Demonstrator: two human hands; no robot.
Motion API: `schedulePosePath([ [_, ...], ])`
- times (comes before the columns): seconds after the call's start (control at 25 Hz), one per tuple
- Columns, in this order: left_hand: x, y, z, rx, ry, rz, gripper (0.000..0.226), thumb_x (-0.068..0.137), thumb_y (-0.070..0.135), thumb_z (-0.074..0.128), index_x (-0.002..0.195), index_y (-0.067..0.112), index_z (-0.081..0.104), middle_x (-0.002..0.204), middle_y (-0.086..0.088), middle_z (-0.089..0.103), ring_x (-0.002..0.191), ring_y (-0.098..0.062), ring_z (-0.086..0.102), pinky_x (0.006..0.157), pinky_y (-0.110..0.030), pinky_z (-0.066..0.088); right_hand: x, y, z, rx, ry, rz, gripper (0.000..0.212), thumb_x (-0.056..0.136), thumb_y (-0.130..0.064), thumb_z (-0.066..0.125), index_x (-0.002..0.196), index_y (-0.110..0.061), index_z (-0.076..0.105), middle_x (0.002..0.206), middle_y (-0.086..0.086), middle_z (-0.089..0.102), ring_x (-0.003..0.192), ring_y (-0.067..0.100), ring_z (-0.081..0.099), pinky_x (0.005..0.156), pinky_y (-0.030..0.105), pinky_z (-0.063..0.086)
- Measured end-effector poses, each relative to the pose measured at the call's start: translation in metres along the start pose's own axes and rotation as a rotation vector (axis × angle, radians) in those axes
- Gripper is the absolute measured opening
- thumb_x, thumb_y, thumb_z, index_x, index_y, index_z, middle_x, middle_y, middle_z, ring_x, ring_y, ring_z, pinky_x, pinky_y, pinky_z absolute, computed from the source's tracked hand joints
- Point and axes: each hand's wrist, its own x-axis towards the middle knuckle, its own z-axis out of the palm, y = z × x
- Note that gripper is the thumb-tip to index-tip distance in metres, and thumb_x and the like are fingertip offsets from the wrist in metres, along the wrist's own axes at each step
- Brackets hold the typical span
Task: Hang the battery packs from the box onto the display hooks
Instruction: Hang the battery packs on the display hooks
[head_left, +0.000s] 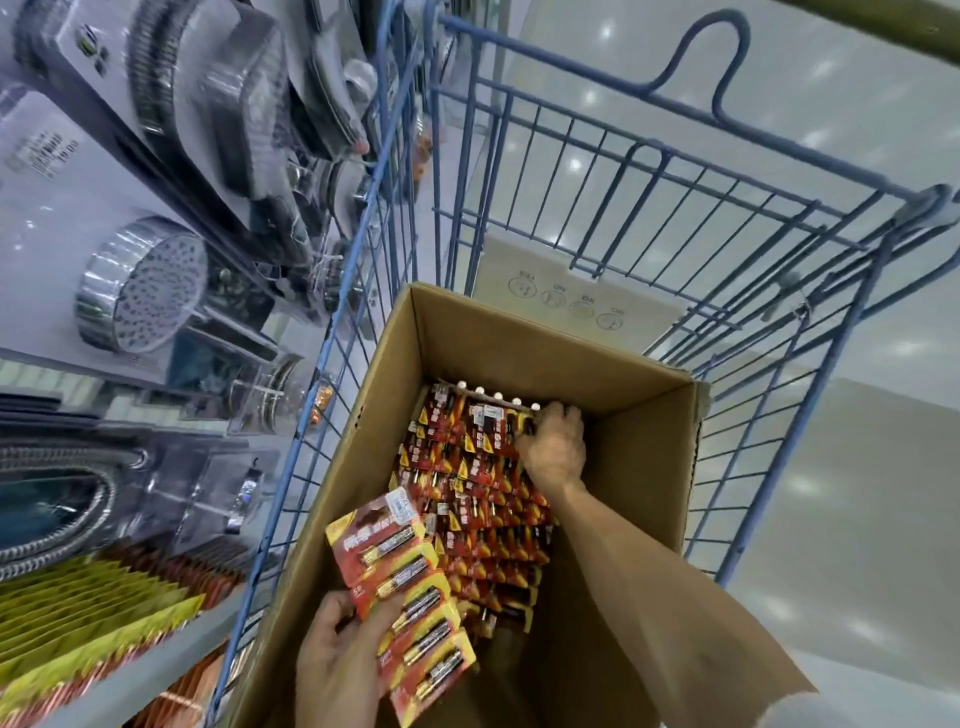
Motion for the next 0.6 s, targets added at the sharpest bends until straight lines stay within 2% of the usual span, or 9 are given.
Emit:
schedulePosePath([
  [0.12, 0.004, -0.001, -0.004, -0.003, -0.014, -0.008, 0.023, 0.083, -0.006, 0.077, 0.099, 0.004, 0.062, 0.075, -0.017, 0.077, 0.087, -0.039, 0.074, 0.073, -0.043, 0.057, -0.004, 0.008, 0.014, 0.241, 0.009, -0.007, 0.035, 0.091, -0.018, 0.070, 0.120, -0.014, 0.052, 0.127, 0.008, 0.054, 0.120, 0.029, 0.055, 0.101, 0.044, 0.049],
  [0.2, 0.007, -0.005, -0.005, -0.011, -0.026, -0.023, 0.024, 0.083, -0.007, 0.076, 0.100, 0.003, 0.062, 0.079, -0.019, 0.078, 0.088, -0.041, 0.074, 0.072, -0.044, 0.057, -0.009, 0.010, 0.019, 0.312, -0.005, 0.016, 0.037, 0.096, -0.023, 0.065, 0.128, -0.023, 0.047, 0.131, 0.005, 0.057, 0.127, 0.027, 0.053, 0.108, 0.046, 0.046],
  [0.28, 0.009, -0.007, -0.006, -0.023, -0.038, -0.045, 0.025, 0.083, -0.008, 0.076, 0.102, 0.002, 0.061, 0.084, -0.023, 0.077, 0.089, -0.042, 0.073, 0.070, -0.045, 0.058, -0.017, 0.015, 0.021, 0.207, -0.005, -0.015, 0.044, 0.100, -0.031, 0.058, 0.140, -0.026, 0.041, 0.140, 0.005, 0.054, 0.134, 0.027, 0.048, 0.114, 0.047, 0.040],
  [0.4, 0.013, -0.010, -0.006, -0.014, -0.062, -0.049, 0.027, 0.084, -0.006, 0.076, 0.105, 0.001, 0.061, 0.087, -0.024, 0.077, 0.088, -0.043, 0.073, 0.074, -0.048, 0.059, -0.019, 0.017, 0.016, -0.022, -0.076, -0.008, 0.062, 0.096, -0.042, 0.054, 0.151, -0.023, 0.033, 0.153, 0.010, 0.041, 0.145, 0.031, 0.035, 0.119, 0.050, 0.031],
  [0.48, 0.013, -0.010, -0.006, 0.001, -0.053, -0.042, 0.026, 0.085, -0.005, 0.076, 0.105, 0.002, 0.061, 0.087, -0.023, 0.076, 0.087, -0.041, 0.073, 0.077, -0.050, 0.059, -0.019, 0.012, 0.012, -0.111, -0.146, 0.056, 0.073, 0.091, -0.050, 0.056, 0.152, -0.016, 0.036, 0.159, 0.014, 0.033, 0.147, 0.033, 0.029, 0.120, 0.050, 0.028],
  [0.6, 0.012, -0.009, -0.005, 0.015, -0.045, -0.018, 0.025, 0.085, 0.000, 0.078, 0.104, 0.005, 0.063, 0.083, -0.019, 0.078, 0.086, -0.040, 0.074, 0.086, -0.057, 0.058, -0.023, 0.010, 0.010, -0.208, -0.152, 0.053, 0.074, 0.087, -0.055, 0.061, 0.146, -0.014, 0.046, 0.156, 0.015, 0.035, 0.144, 0.034, 0.033, 0.118, 0.049, 0.031],
])
